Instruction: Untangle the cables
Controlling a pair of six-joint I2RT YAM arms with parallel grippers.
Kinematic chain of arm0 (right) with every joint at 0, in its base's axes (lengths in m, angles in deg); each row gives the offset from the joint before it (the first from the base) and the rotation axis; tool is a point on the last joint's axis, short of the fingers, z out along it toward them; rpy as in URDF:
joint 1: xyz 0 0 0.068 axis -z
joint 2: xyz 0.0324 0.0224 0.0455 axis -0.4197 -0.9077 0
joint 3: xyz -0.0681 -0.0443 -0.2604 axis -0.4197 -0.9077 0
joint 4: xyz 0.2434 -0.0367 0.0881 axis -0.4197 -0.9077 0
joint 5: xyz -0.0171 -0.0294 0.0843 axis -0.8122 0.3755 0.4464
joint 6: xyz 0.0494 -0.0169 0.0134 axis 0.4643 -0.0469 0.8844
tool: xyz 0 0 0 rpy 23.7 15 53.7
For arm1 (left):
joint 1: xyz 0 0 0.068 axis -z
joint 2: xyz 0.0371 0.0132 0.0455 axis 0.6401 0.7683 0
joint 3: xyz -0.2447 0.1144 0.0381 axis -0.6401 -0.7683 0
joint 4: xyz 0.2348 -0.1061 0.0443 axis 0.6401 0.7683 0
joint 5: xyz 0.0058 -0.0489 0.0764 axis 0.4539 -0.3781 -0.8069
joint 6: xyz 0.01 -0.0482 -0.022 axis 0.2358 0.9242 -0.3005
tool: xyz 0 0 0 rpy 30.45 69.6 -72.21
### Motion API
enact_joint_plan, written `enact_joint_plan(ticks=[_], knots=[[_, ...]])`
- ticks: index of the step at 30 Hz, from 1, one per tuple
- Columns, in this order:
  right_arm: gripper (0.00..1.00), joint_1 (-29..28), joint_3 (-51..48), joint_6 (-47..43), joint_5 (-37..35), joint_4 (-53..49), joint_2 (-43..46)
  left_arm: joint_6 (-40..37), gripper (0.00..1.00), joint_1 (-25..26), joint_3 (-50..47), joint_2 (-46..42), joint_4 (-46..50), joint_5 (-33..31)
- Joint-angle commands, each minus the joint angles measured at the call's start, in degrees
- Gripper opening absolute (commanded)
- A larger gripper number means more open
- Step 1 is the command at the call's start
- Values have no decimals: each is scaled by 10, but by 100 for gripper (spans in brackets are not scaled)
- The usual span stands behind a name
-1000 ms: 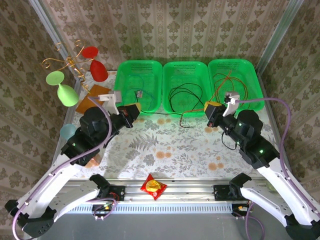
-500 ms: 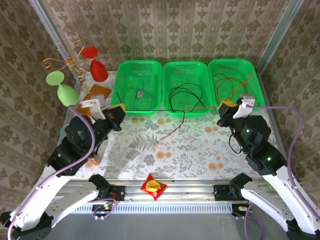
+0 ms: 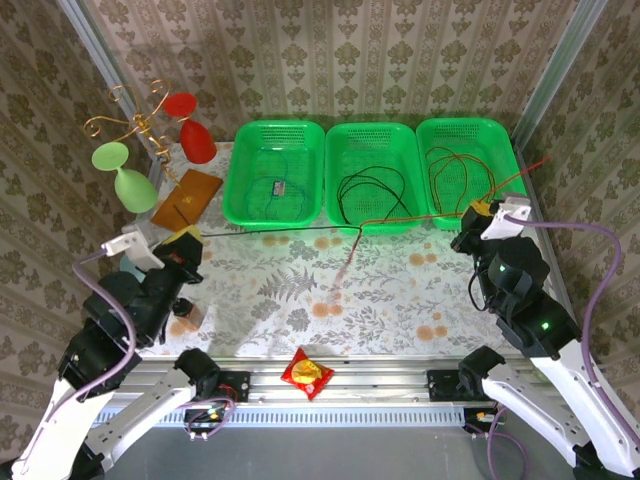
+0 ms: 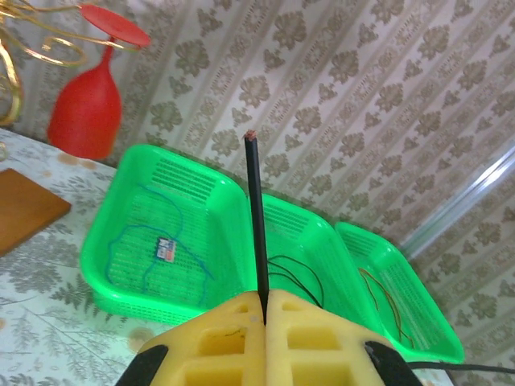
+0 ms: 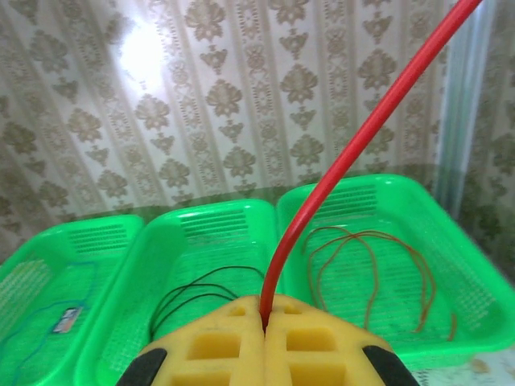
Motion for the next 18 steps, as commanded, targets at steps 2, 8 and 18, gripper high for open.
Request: enact_joint_plan(ticks=[2, 8, 18], knots=[[0, 18, -20, -40, -137, 2, 24, -5, 0, -8, 2, -34, 47, -84], [0, 49, -50, -66, -186, 19, 44, -10, 0, -8, 8, -56, 76, -111], [0, 121, -96, -98, -224, 45, 46, -21, 0, -1, 21, -83, 112, -155]])
